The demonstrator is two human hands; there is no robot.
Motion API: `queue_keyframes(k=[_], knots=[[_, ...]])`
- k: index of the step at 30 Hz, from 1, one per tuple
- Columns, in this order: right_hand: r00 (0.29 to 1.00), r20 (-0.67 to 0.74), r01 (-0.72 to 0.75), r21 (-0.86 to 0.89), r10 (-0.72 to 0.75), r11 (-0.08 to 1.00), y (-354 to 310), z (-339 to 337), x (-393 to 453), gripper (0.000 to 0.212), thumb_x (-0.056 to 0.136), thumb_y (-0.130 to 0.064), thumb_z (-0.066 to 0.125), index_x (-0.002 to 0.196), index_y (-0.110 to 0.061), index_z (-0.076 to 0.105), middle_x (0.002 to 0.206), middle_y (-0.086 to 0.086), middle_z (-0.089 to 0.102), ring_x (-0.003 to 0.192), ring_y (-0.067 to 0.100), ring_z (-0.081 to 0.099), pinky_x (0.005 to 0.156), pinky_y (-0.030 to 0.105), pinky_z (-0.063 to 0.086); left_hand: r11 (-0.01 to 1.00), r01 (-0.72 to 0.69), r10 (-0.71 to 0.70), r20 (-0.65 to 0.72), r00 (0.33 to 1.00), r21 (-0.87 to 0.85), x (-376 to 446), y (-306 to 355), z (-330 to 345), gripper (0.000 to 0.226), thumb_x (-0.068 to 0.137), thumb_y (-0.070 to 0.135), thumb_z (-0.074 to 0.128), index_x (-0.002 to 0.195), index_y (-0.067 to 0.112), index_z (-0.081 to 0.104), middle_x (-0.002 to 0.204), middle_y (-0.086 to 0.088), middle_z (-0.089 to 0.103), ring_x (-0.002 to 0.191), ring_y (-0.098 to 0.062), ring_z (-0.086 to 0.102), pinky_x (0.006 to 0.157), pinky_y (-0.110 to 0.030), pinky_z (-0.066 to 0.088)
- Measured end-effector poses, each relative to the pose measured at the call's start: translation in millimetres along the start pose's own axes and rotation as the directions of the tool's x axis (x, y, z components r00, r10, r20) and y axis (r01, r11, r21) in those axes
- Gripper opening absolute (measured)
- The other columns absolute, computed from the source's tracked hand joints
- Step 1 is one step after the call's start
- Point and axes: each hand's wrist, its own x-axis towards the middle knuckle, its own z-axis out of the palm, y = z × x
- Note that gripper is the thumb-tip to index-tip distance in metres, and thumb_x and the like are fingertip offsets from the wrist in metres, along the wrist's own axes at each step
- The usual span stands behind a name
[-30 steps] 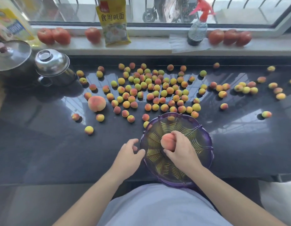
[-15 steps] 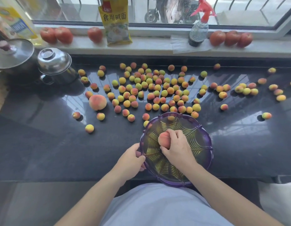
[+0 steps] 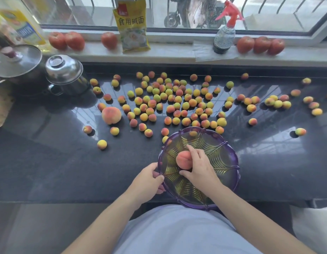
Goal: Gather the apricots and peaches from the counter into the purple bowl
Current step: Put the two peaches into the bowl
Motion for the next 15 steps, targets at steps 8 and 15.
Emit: queue_keyframes(k=[8,15], knots=[[0.999,0.035,0.021,0.071,-0.023,0.997,9,-11,-2,0.087,0.081,-0.036,0.083,0.152,-0.036,0.034,0.14,-0.011,0.04,0.129,0.012,0.042,0.108,0.033,0.039,1.0,-0.002,0.002,0.009,1.0,-0.007,4,-4,-1,0.034,0.109,0.01,0.054,0.131,0.035,0.062,0.107,-0.008,0.075,0.091,-0.02,0.079,0.085,-0.038,0.067],[0.998,0.027,0.048,0.0,-0.048,0.999,6,-13,-2,0.072,0.084,-0.037,0.079,0.145,-0.032,0.042,0.13,-0.009,0.049,0.119,0.013,0.05,0.099,0.029,0.047,0.999,-0.004,0.005,0.028,1.0,-0.047,4,-2,-2,0.033,0.109,0.009,0.054,0.128,0.033,0.063,0.109,-0.009,0.075,0.093,-0.019,0.079,0.086,-0.036,0.066]])
